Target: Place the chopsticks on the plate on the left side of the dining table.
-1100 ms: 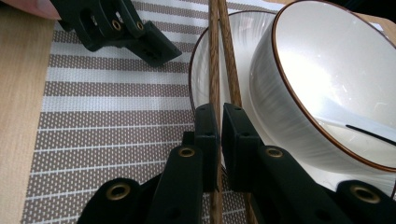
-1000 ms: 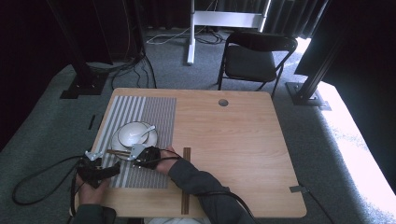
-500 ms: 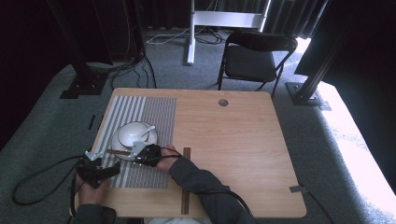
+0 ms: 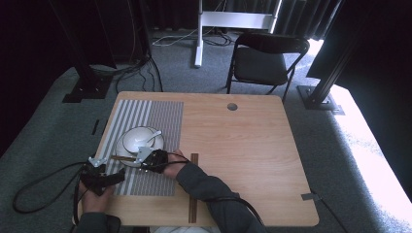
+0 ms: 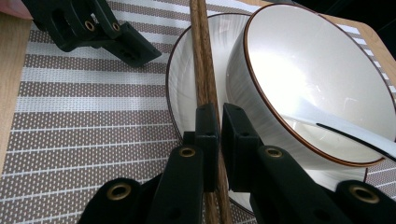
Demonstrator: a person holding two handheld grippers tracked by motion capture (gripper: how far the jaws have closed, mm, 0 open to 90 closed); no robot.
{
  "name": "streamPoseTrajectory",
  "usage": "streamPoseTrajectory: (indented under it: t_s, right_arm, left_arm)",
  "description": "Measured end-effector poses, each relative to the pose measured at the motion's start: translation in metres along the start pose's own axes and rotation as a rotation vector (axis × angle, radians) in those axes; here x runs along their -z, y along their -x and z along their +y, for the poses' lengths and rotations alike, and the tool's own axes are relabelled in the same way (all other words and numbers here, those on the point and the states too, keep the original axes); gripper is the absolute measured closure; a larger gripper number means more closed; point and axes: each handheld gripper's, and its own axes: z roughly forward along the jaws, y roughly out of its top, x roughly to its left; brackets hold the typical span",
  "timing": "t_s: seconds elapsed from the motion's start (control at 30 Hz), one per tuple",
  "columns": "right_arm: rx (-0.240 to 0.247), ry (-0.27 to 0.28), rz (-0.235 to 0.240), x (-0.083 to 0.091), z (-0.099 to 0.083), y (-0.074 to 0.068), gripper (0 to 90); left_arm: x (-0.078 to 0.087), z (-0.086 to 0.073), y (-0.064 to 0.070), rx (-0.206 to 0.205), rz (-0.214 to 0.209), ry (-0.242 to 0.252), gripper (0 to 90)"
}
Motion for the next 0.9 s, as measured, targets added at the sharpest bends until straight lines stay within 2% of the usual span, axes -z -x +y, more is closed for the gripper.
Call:
streamPoseTrajectory:
  t_s: [0.17, 0.43, 0.6, 0.9]
  right_arm:
    - [-0.018, 0.007, -0.006, 0.004, -0.003, 0.004, 84.6]
    - [-0.061, 0.021, -0.038, 0.019, -0.012, 0.018, 83.7]
    - [-0.094, 0.026, -0.067, 0.033, -0.027, 0.029, 82.9]
    - [-0.125, 0.026, -0.090, 0.046, -0.042, 0.036, 82.4]
  left_arm:
    - [0.000, 0.000, 0.000, 0.000, 0.000, 0.000, 0.3]
    - [0.000, 0.000, 0.000, 0.000, 0.000, 0.000, 0.3]
    - [0.000, 0.000, 0.000, 0.000, 0.000, 0.000, 0.3]
    - [0.000, 0.000, 0.000, 0.000, 0.000, 0.000, 0.3]
